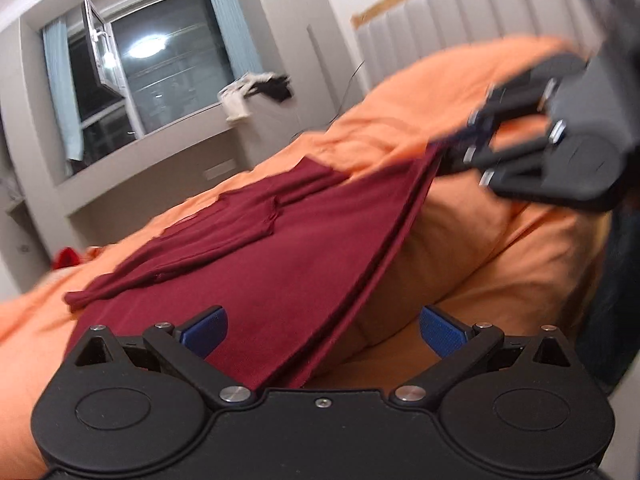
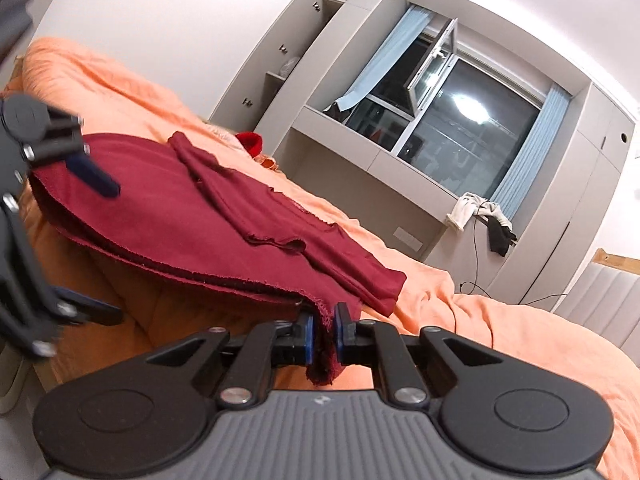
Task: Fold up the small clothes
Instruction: 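Lift the hem with both grippers up toward the collar, then carry the hem over the collar with both grippers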
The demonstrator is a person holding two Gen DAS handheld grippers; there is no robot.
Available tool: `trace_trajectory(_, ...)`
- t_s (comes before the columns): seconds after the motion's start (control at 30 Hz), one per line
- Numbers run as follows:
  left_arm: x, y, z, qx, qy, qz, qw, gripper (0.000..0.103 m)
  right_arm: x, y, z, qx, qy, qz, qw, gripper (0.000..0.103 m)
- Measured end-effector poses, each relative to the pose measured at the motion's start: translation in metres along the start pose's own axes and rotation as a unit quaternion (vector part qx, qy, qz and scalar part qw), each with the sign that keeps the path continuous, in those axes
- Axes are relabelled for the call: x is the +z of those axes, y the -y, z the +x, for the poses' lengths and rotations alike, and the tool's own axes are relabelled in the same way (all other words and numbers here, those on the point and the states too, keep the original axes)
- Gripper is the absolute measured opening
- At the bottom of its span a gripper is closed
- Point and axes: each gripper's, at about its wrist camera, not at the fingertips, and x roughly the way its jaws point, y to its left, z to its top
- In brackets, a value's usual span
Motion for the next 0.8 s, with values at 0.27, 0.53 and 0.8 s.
trace_trajectory(0.27,-0.006,-0.003,0.035,0.118,-0.079,-0.036,0.9892,0.059,-0.001,0.014,-0.002,-0.018,0.005,0.026,0.999,0.009)
trace_trajectory(0.53,-0.013,-0.057,0.0,0.181,-0.089,-0.131,0.9707,0.031,0.001,0.022,0.003,-0.033,0.003,0.046,0.998,0.009)
trace_trajectory(0.8,-0.021,-0.094,-0.03,0.221,-0.084,-0.162,0.9579,0.025,0.001,0.023,0.004,-0.041,0.0,0.053,0.998,0.009)
